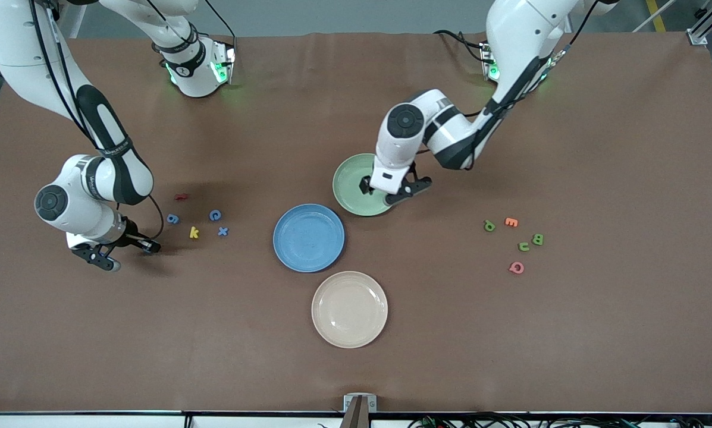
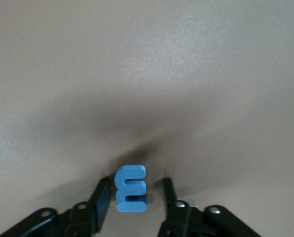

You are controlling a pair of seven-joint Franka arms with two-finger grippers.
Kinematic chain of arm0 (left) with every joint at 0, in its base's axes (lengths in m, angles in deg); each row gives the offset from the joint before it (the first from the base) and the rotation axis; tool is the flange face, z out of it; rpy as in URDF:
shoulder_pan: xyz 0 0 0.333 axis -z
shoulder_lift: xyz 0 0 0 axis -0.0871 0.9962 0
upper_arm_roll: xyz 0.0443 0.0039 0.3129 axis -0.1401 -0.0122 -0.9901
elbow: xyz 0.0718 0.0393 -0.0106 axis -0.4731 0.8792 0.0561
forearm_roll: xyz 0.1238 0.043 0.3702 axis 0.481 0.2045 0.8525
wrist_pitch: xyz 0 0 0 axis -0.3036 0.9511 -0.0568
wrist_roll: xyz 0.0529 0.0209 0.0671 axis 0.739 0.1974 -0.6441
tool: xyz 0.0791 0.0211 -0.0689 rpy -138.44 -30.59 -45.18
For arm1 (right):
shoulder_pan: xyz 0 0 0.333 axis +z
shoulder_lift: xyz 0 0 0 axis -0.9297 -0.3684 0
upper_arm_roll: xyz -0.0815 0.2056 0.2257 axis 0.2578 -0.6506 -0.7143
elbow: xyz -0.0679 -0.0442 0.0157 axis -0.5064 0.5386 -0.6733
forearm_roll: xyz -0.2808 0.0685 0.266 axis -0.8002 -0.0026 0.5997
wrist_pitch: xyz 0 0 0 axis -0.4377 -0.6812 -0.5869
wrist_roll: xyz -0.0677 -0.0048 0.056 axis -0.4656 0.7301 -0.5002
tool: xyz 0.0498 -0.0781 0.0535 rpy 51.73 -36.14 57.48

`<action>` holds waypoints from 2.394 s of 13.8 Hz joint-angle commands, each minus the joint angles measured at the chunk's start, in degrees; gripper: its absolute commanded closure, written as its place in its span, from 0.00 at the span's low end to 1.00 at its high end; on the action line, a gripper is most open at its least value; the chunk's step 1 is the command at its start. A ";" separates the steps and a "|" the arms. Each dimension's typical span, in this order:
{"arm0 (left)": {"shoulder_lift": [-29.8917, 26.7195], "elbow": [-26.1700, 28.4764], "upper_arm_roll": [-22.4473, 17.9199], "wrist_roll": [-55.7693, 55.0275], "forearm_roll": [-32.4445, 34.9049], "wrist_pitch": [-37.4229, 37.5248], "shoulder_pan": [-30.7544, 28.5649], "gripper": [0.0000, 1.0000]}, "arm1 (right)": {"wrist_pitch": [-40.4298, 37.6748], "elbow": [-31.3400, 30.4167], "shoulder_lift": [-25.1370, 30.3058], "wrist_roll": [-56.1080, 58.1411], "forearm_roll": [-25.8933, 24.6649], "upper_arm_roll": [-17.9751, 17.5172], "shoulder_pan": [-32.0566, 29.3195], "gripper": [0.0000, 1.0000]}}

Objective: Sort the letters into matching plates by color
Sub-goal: 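Carry the blue letter to the blue plate while the left gripper returns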

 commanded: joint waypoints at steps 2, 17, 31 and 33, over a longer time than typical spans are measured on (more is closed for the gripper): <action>-3.78 0.65 0.00 6.86 2.21 3.88 -5.77 0.00 | 0.29 -0.02 -0.45 -0.55 0.68 -0.05 0.27 0.83; -3.25 1.88 0.18 10.22 8.11 6.61 -26.96 0.11 | -17.46 8.23 6.84 -39.51 1.56 -0.75 22.64 0.99; -2.99 11.28 0.18 -2.70 7.84 -2.95 -29.87 0.25 | -16.50 15.26 0.44 -52.76 4.02 -0.67 40.53 0.99; -2.81 12.78 0.09 -2.70 8.02 -5.42 -29.95 0.27 | -15.88 18.07 -3.25 -52.84 4.02 -0.40 40.08 0.98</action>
